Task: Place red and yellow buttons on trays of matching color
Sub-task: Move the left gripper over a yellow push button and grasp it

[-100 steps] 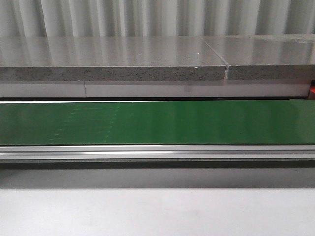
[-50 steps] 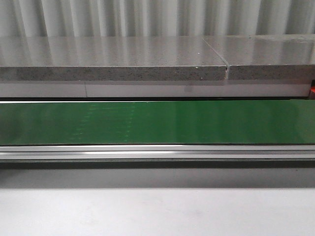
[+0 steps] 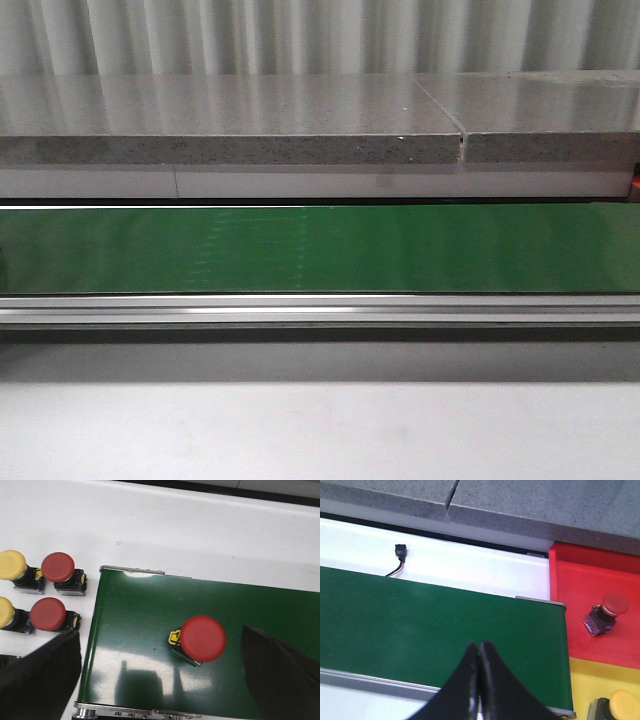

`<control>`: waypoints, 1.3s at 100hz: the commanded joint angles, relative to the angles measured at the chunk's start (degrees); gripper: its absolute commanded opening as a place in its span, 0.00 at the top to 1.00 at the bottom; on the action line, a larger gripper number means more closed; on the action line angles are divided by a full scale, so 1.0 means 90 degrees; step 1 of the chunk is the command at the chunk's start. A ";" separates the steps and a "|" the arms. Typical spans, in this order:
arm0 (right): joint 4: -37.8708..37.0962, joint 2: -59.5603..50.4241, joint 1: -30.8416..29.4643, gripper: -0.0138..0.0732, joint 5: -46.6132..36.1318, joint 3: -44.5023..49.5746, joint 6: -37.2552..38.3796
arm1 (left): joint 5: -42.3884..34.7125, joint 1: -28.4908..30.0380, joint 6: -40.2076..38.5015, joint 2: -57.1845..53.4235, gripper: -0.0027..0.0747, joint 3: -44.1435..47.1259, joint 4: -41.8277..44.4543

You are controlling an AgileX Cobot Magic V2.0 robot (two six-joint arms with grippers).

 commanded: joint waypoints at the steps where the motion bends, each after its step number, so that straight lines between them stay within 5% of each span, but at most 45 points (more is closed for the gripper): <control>1: -0.0032 -0.0018 0.0022 0.92 -0.0424 -0.0166 -0.0074 | -0.0220 0.0137 -0.0137 -0.0193 0.18 -0.0156 0.0053; 56: -0.0032 -0.0018 0.0022 0.92 -0.0424 -0.0166 -0.0074 | -0.0735 0.2931 -0.0407 0.0445 0.18 0.0909 -0.0059; 130: -0.0032 -0.0018 0.0022 0.92 -0.0424 -0.0166 -0.0074 | -0.1545 0.3090 -0.0407 0.2359 0.18 0.0431 0.0009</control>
